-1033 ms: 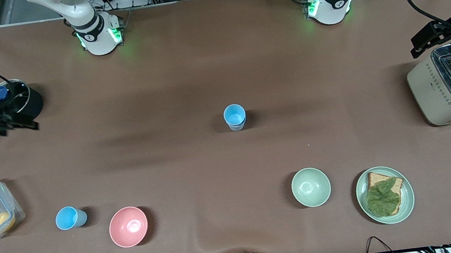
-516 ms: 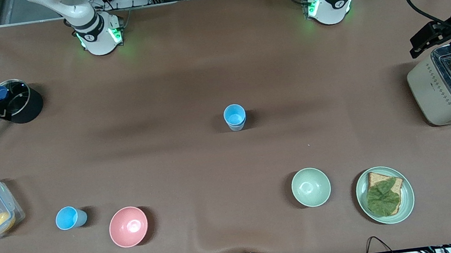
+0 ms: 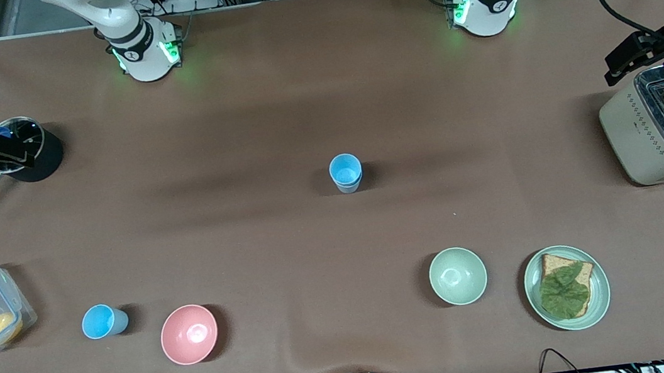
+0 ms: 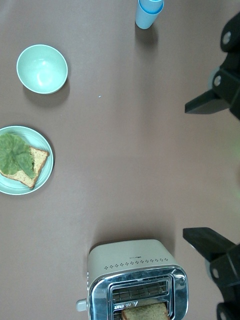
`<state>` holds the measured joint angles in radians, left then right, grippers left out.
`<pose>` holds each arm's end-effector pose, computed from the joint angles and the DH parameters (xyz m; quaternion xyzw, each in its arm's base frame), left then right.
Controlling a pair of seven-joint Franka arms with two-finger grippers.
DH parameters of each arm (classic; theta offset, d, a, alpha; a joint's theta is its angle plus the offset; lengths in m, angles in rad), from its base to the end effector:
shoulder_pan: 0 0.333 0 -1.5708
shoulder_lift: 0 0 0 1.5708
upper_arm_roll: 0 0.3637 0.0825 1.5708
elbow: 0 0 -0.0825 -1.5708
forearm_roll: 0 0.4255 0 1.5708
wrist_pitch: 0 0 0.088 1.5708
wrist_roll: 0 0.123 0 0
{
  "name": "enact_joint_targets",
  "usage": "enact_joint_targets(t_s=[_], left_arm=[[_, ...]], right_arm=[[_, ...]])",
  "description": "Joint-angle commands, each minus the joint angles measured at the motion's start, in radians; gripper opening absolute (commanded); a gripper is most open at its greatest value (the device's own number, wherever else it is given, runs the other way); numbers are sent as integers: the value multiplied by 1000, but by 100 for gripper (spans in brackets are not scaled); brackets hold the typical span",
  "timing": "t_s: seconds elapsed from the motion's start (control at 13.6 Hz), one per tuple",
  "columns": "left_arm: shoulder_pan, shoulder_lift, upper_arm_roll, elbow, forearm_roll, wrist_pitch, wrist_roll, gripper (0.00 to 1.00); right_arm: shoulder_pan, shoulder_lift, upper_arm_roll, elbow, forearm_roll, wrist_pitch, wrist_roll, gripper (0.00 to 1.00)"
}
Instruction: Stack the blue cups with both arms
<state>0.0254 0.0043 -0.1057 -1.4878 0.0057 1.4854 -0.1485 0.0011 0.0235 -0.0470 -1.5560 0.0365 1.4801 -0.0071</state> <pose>0.5871 -0.0463 0.6885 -0.9994 -0.0343 0.0030 0.0030 0.5922 -0.0221 0.6424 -0.9984 0.0186 0.0492 0.0190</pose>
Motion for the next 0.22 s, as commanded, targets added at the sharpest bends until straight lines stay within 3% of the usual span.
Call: enact_joint_targets(t_s=[0.0,0.15], left_arm=[[2,-7,6,3,-4,-17,9,100],[2,-9,6,3,-6,-17,7,100]], right_arm=[[-29,-7,24,10,-35,-14,6,100],[-26,-14,21,8,-44,-12,-1,100]])
